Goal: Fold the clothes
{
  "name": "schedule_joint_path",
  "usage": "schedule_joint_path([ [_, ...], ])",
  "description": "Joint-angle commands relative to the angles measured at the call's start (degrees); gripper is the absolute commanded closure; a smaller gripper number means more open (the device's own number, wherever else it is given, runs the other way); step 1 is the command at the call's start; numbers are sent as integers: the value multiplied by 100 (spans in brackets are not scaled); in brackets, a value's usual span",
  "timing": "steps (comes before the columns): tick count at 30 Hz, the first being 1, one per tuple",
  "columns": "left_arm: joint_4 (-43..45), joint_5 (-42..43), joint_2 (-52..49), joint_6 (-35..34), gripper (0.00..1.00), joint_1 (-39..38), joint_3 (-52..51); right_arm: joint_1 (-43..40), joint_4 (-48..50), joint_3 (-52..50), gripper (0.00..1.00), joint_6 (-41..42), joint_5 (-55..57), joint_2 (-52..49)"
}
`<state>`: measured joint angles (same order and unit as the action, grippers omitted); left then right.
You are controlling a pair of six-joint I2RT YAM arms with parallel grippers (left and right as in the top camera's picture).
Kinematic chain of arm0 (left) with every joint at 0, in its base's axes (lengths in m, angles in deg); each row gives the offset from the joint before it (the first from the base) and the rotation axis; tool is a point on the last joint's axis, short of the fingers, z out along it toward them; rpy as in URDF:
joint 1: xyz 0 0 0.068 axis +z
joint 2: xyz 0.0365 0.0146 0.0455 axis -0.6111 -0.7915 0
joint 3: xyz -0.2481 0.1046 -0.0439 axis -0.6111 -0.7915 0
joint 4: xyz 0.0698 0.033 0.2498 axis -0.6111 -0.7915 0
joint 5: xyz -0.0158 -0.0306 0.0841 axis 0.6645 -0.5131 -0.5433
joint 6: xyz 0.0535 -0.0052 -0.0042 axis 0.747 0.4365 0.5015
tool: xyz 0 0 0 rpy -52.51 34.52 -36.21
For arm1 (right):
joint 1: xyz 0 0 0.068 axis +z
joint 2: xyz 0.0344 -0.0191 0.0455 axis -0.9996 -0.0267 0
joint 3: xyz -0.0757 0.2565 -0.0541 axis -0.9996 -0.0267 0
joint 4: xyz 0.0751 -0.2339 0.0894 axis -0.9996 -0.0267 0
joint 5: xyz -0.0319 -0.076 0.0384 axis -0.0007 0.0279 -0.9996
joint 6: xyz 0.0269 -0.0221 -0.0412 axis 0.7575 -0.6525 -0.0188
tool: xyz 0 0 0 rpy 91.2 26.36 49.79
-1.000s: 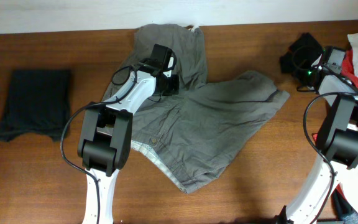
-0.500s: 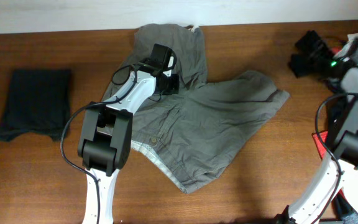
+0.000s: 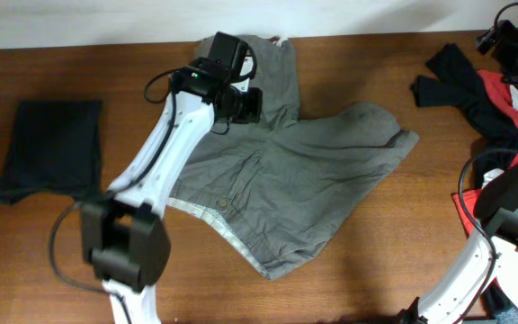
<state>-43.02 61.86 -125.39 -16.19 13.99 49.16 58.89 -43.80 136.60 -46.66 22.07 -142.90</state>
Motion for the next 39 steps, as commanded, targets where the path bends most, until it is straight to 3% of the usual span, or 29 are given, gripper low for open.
schedule_joint_path([
  [1,-533,365,319,70,100,-299,81,31,-35,61,1,-96,-70,48],
  [4,-1191,817,337,72,100,-573,81,28,-35,61,1,-96,-70,48],
  [7,-1648,719,334,98,100,-962,59,31,-35,61,1,-96,-70,48],
  [14,-2024,601,334,33,100,-1792,-385,31,-35,61,1,-96,-70,48],
  [32,-262,791,334,-428,100,-2059,-3676,31,-35,61,1,-96,-70,48],
  [39,-382,426,334,-468,100,-1709,-4172,31,-35,61,1,-96,-70,48],
])
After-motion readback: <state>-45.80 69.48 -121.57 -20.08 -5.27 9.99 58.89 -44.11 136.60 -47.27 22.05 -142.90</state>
